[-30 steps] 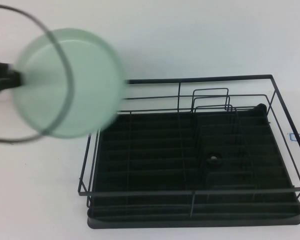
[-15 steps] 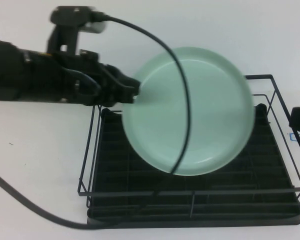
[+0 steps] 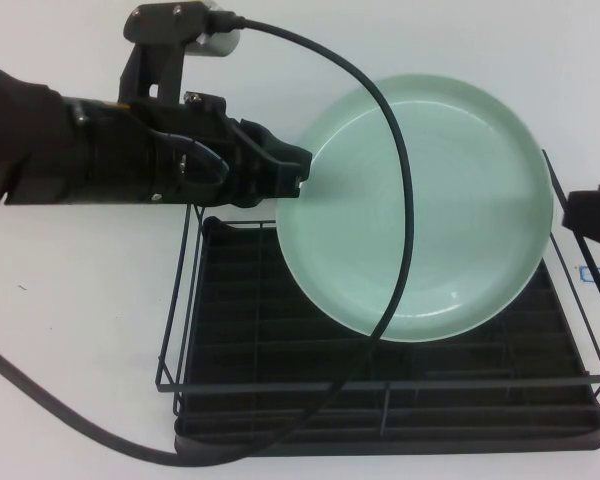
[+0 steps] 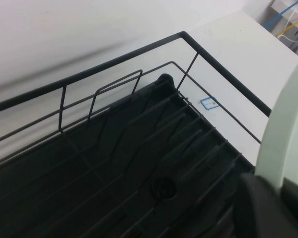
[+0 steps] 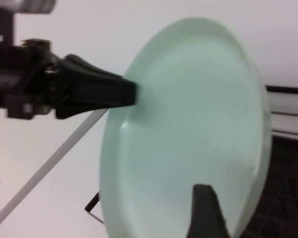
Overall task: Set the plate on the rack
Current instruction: Hand over the plate
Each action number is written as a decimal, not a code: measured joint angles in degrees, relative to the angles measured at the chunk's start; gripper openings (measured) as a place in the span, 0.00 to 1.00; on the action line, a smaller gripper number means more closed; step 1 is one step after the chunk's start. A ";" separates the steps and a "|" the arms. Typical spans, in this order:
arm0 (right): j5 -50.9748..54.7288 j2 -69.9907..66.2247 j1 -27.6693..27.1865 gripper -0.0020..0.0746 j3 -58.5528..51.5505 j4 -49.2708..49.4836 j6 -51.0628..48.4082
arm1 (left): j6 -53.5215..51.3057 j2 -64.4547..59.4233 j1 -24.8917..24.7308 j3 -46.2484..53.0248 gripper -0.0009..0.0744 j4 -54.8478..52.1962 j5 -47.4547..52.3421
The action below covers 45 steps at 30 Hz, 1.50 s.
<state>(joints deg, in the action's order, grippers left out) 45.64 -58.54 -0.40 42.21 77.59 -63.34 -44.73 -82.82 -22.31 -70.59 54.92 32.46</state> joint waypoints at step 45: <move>-18.70 -10.93 6.85 0.18 13.31 -0.41 -19.88 | 0.26 17.55 0.65 -0.12 0.05 -15.17 11.39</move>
<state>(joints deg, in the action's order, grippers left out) 26.93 -69.48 6.44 55.52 77.18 -83.22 -44.46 -65.27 -21.66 -70.71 39.75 43.85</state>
